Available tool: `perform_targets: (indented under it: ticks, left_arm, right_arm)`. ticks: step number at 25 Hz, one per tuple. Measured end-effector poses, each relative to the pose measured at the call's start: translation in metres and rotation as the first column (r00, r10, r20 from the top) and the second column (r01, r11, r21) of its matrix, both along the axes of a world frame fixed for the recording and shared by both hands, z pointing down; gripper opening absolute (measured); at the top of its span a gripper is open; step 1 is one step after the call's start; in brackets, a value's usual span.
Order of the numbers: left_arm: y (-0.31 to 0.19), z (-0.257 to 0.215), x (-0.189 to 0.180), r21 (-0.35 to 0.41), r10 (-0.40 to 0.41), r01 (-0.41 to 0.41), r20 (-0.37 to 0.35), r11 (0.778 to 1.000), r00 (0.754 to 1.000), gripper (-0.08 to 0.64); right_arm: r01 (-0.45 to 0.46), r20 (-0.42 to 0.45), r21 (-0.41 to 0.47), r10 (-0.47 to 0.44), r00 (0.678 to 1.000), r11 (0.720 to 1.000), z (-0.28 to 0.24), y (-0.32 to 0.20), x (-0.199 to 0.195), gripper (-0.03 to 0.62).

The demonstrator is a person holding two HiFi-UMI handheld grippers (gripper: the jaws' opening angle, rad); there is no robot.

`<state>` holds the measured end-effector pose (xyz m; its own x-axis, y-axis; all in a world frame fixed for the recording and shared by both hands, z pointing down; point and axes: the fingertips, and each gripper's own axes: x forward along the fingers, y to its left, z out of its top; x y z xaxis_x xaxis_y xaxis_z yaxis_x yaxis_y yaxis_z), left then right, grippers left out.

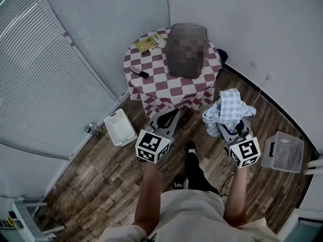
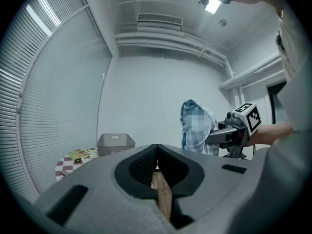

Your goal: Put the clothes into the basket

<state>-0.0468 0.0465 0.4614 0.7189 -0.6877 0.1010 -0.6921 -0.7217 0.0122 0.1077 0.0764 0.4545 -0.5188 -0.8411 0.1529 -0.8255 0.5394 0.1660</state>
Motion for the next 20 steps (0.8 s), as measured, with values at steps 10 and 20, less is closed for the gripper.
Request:
perform_targets:
  ticks: [10, 20]
  left_arm:
    - [-0.076, -0.016, 0.014, -0.002, -0.005, 0.005, 0.013, 1.0, 1.0, 0.014]
    - [-0.157, -0.026, 0.023, -0.011, -0.062, 0.062, 0.006, 0.998, 0.998, 0.014]
  right_arm:
    - [0.008, 0.01, 0.008, -0.008, 1.0, 1.0, -0.018, -0.08, 0.006, 0.209]
    - [0.055, 0.026, 0.02, -0.055, 0.998, 0.998, -0.039, -0.168, 0.017, 0.209]
